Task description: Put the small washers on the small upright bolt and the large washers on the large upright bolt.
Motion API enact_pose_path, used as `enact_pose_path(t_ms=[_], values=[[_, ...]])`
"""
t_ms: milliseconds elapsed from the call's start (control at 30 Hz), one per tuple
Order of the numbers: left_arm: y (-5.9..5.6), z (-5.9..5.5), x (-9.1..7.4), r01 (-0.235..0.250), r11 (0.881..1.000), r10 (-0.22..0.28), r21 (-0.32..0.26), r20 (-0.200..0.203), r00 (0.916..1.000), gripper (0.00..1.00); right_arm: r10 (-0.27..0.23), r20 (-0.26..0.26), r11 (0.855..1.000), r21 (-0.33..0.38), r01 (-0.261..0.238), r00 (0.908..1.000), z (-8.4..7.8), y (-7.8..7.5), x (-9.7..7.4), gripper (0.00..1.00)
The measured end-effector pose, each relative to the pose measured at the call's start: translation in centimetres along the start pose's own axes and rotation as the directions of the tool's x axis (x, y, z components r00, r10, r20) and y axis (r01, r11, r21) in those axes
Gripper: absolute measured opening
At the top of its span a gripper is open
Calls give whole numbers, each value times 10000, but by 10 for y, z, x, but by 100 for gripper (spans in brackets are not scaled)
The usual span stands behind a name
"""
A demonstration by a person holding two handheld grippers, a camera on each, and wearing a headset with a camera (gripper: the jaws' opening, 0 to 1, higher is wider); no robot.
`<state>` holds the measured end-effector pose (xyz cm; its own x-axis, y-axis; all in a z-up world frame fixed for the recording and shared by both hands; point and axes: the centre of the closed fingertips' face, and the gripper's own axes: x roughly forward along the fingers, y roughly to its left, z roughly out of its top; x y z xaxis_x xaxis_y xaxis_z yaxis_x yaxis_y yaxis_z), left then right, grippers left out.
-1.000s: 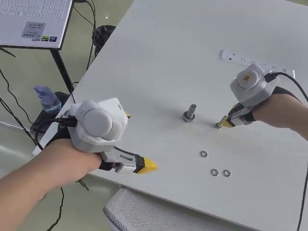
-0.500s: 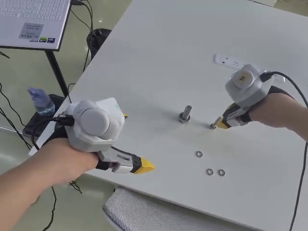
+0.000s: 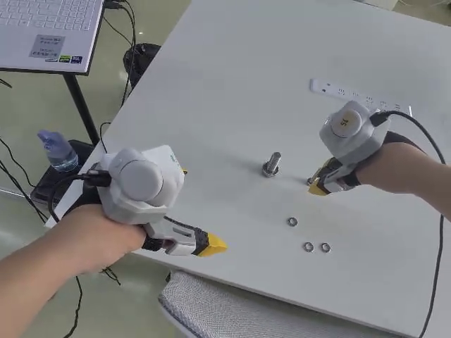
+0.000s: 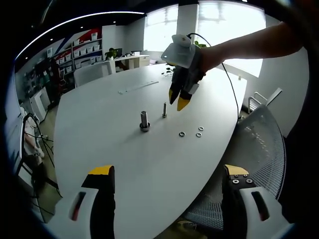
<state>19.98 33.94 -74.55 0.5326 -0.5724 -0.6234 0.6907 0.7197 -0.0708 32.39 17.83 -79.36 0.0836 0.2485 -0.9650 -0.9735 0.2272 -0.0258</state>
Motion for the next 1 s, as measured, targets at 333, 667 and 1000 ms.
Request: enact_pose_path(t_ms=[333,667,1000], values=[[3,-3,0,2,10000,-1,-70,45,10000,95,208,55,9996,181,-209,9998,-2,18,2,27],[6,-9,2,58,9995,-62,-303,-142,9999,99,423,172,9986,308,-428,9990,-2,28,10,30],[9,-10,3,118,9999,-122,-119,-347,9993,96,329,225,9990,310,-336,9992,-2,35,25,30]])
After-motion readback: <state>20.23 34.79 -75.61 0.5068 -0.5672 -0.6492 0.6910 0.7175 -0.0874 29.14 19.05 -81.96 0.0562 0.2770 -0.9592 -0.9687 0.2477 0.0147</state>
